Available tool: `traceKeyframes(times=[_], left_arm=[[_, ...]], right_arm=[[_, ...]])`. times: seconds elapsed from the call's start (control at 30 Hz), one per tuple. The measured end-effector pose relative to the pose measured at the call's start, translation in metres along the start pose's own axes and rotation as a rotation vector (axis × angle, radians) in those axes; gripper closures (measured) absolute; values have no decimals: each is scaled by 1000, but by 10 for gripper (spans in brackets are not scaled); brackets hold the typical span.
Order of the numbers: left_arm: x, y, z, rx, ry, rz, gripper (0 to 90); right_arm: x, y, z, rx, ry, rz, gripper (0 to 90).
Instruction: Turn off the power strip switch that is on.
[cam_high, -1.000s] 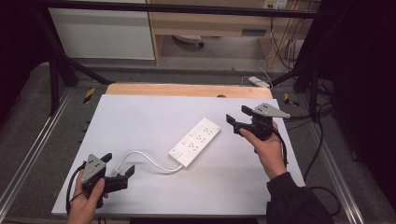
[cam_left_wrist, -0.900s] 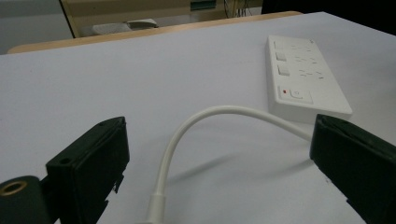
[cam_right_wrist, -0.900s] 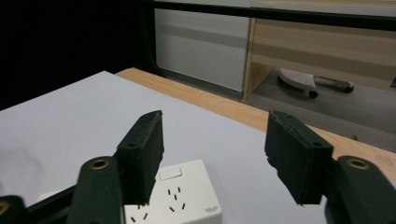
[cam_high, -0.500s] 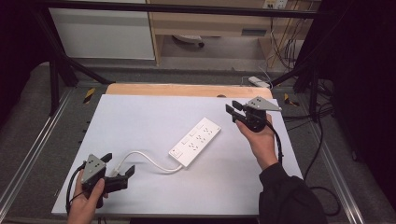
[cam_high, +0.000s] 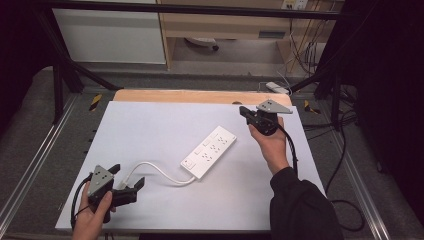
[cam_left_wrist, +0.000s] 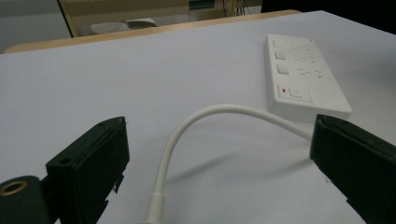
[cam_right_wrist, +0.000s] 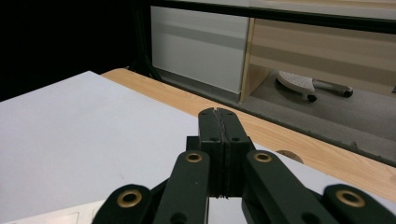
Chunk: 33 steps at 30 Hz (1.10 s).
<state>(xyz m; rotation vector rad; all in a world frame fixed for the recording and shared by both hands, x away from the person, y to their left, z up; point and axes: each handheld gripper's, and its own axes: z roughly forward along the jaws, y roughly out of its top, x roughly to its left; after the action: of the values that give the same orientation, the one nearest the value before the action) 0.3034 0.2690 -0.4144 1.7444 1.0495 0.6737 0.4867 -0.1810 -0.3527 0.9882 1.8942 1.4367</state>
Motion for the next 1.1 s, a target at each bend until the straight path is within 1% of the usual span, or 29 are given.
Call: traceKeyframes(times=[0.17,0.3,0.47,0.67,0.8,1.1], left_arm=[[0,0,0,-1,3,-1,49],[0,0,0,-1,5,-3,49],[1,0,0,2,1,-6,49],[1,0,0,-2,1,-3,49],[1,0,0,-2,1,-3,50],[1,0,0,-2,1,-2,49]], right_arm=[[-2,-2,9,8,-3,20,900],[-3,-2,17,23,0,24,900],[0,0,27,36,3,21,900],[1,-3,40,62,-5,34,900],[3,-3,45,67,-6,41,900],[9,-12,58,101,6,45,900]])
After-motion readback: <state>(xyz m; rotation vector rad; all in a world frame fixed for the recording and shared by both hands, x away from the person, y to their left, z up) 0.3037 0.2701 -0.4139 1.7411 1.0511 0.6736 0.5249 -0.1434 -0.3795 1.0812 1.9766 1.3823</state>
